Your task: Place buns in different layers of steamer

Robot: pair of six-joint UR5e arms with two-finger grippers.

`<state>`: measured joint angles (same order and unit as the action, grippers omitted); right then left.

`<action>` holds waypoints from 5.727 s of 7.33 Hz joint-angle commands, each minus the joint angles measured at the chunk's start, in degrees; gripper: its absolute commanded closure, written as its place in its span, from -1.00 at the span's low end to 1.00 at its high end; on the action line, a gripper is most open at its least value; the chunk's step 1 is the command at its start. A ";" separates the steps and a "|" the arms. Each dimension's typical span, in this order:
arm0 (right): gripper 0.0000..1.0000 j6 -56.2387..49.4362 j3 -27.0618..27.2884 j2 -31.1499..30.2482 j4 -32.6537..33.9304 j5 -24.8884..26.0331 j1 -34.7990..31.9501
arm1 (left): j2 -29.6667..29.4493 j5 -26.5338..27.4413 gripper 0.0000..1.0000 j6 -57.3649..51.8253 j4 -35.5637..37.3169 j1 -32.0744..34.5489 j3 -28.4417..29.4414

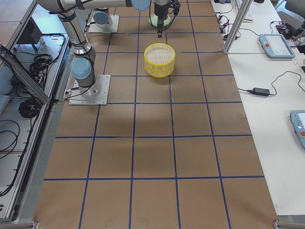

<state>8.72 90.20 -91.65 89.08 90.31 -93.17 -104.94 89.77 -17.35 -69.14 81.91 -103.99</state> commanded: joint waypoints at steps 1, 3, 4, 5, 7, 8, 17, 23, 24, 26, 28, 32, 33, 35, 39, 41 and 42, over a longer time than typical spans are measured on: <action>-1.00 -0.01 0.15 0.07 0.04 -0.05 0.09 | 1.05 -3.25 0.99 16.38 -5.90 9.53 7.80; -1.00 -0.80 0.15 -0.02 0.04 0.21 0.18 | 0.79 -13.86 0.98 31.33 -6.27 18.76 11.43; -1.00 -0.81 0.15 -0.11 0.04 0.21 0.18 | 0.26 -21.49 0.91 38.64 -5.32 23.16 11.44; -1.00 -0.81 0.15 -0.11 -0.05 0.21 0.18 | -0.09 -27.74 0.85 44.02 -3.31 26.51 11.36; -1.00 -0.81 0.06 -0.11 0.04 0.13 0.09 | -4.37 -29.64 0.77 50.72 6.25 30.92 11.27; -1.00 -0.72 -0.03 -0.11 0.04 0.04 0.09 | -6.66 -29.65 0.70 51.36 8.47 31.29 11.27; -1.00 -0.72 -0.29 -0.11 0.04 0.13 0.09 | -8.00 -29.74 -0.19 51.54 8.67 31.29 10.30; -1.00 -0.81 -0.20 -0.11 0.04 0.13 0.26 | 3.03 -10.53 -0.59 32.74 -8.31 15.79 10.47; -1.00 -0.72 0.06 -0.02 0.04 -0.05 0.09 | 6.90 -5.96 -0.78 24.73 -13.08 10.95 11.17; -1.00 -0.72 -0.03 -0.02 -0.05 0.04 0.18 | 14.55 4.64 -1.00 15.62 -20.74 6.78 12.06; -1.00 -0.72 -0.03 0.07 -0.05 0.04 0.18 | 17.31 2.38 -1.00 15.77 -28.47 7.03 15.72; -1.00 -0.63 -0.20 0.59 0.04 -0.05 0.09 | 16.69 -2.75 -1.00 11.81 -29.31 7.21 15.84; -1.00 -0.72 -0.38 0.68 0.04 -0.14 0.09 | 16.17 -2.84 -1.00 11.99 -25.12 7.21 15.58; -1.00 -0.72 -0.38 0.77 -0.05 -0.93 0.00 | 15.73 -2.84 -1.00 16.46 -23.41 7.38 15.31; -1.00 -1.76 -0.47 0.68 -0.23 -1.37 0.00 | 15.64 -2.84 -1.00 16.30 -23.24 8.09 12.32; -1.00 -1.77 -0.55 0.77 -0.05 -1.37 0.09 | 15.55 -2.93 -1.00 16.56 -22.10 8.18 12.50; -1.00 -1.77 -0.55 0.77 -0.05 -1.28 0.09 | 15.64 -2.93 -1.00 16.56 -22.09 8.26 12.59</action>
<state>6.99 89.66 -90.88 88.97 88.97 -93.09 -89.34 86.87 -0.82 -91.42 90.08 -91.49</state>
